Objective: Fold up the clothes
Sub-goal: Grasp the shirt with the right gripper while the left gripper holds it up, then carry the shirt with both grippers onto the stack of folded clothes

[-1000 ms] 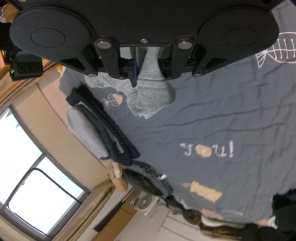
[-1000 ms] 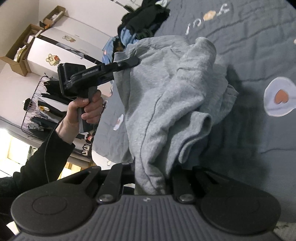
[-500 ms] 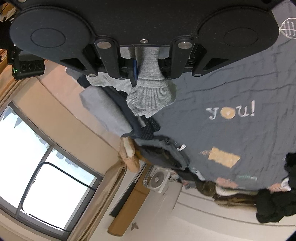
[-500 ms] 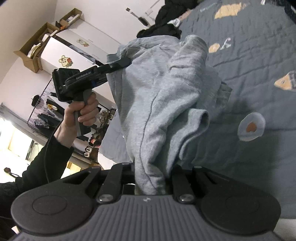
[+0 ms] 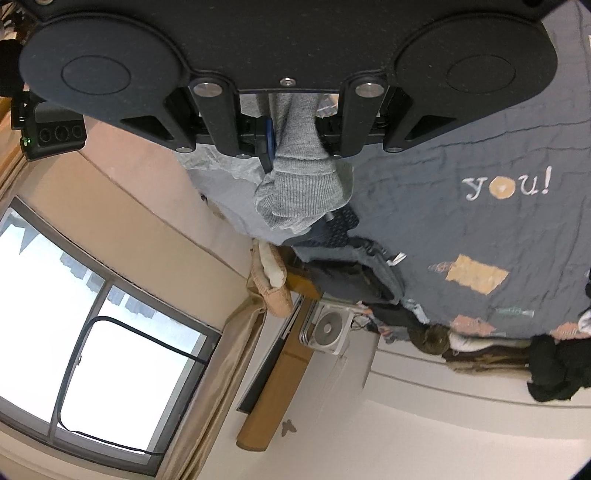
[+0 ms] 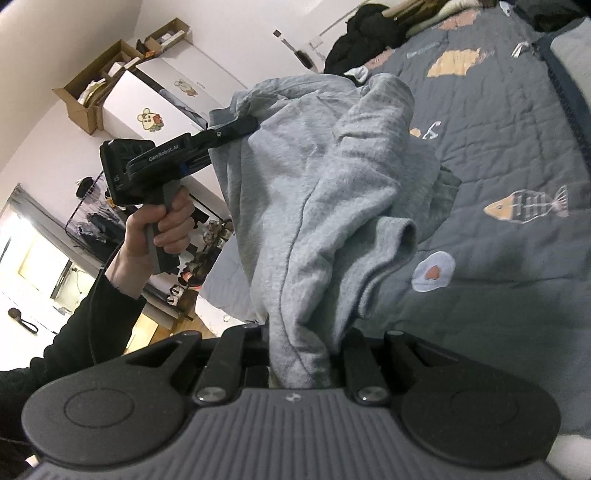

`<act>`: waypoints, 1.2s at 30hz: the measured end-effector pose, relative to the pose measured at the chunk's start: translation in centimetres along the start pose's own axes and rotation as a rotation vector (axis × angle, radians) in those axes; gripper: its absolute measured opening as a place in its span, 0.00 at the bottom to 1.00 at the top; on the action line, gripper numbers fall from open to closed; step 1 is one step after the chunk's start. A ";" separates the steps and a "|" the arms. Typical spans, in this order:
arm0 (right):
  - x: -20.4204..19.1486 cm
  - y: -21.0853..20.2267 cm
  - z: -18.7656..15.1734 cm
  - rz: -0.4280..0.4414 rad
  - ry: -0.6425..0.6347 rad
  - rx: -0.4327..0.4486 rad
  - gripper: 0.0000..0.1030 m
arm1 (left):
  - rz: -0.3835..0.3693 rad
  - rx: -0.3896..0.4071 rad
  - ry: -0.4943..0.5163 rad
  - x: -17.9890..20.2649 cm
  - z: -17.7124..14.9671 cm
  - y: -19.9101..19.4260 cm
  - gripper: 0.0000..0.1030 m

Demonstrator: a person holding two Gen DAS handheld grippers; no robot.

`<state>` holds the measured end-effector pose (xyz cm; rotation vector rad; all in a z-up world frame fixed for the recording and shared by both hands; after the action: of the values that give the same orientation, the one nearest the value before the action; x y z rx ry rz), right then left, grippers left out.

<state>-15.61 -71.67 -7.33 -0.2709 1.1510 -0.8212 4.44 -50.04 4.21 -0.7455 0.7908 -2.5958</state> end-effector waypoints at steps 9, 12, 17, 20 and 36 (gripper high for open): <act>1.4 -6.1 -2.0 -0.015 -0.037 0.045 0.12 | 0.025 0.054 0.037 7.7 1.5 1.9 0.15; 2.1 -8.0 -2.5 -0.022 -0.043 0.059 0.12 | 0.017 0.063 0.044 9.1 1.9 3.0 0.15; 4.1 -10.4 -3.0 -0.042 -0.028 0.079 0.12 | -0.010 0.068 0.066 10.9 3.3 5.9 0.15; 5.3 -11.9 -3.2 -0.054 -0.019 0.091 0.12 | -0.032 0.070 0.068 11.5 4.1 8.0 0.15; 15.6 -20.7 2.9 -0.133 0.010 0.152 0.12 | -0.098 0.014 0.105 11.4 14.6 23.0 0.15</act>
<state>-19.51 -97.38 -4.99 -0.2187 1.0819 -1.0232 7.00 -79.41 5.43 -0.6648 0.7835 -2.7445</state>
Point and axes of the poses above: each gripper's, at about its wrist camera, not at the fingertips, and y roughly the way its jaws point, x to its right, z to its top, the point moved 2 cm from there along y, roughly the way its jaws point, and after that the axes turned 14 degrees about -x, right-handed, at the moved point
